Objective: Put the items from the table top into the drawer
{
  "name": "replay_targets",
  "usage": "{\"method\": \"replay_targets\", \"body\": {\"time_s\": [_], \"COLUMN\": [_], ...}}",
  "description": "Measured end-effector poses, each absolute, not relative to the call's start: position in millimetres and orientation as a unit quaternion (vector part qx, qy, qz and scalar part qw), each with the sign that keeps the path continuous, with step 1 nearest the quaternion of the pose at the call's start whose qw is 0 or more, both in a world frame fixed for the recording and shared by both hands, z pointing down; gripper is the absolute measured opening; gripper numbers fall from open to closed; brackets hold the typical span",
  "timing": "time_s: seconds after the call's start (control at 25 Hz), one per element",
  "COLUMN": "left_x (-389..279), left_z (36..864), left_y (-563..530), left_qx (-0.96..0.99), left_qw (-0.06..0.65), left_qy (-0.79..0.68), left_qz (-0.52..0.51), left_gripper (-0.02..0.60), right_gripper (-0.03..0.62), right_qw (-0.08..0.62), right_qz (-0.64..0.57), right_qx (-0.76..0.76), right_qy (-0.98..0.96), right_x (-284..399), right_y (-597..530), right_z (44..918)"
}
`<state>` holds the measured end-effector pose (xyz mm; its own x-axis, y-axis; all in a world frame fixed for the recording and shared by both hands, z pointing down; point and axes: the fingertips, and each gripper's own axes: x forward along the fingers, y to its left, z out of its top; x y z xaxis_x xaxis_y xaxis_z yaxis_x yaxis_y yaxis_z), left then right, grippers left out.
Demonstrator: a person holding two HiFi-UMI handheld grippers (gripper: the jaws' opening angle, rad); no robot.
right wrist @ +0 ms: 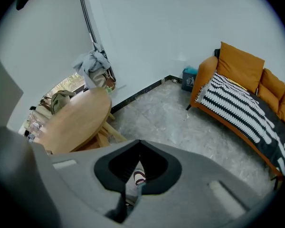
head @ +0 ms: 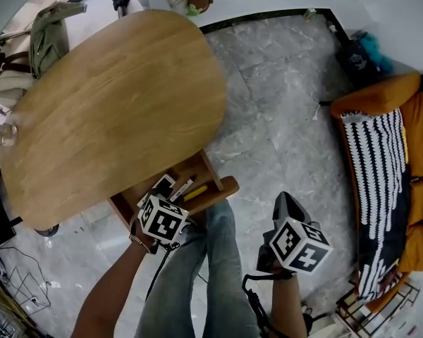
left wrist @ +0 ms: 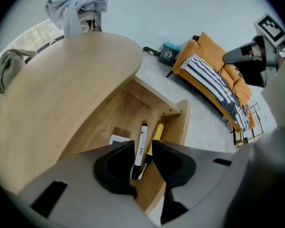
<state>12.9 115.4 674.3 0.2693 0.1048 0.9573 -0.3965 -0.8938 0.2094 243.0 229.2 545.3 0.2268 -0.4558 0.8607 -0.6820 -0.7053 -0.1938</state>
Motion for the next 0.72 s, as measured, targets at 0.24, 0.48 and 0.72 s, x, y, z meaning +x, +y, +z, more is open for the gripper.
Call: {"method": "replay_targets", "body": {"time_s": [0.24,0.48,0.72], "left_x": [-9,-48,-109], "left_z": [609,511,394], "left_y": [101,75,46], "left_qx": [0.78,0.791,0.796], "left_qw": [0.253,0.29,0.305], "left_qy": [-0.154,-0.243,-0.363], "left_qz": [0.551,0.48,0.375], "left_gripper": [0.114,0.11,0.11], "right_gripper": [0.005,0.005,0.005], "right_qw": [0.119,0.12,0.143], "right_qz": [0.477,0.449,0.412], "right_qx": [0.764,0.735,0.695], "right_qy": [-0.418,-0.494,-0.572], "right_x": [233,200,156], "right_y": [185,134,104], "right_z": [504,444,366]}}
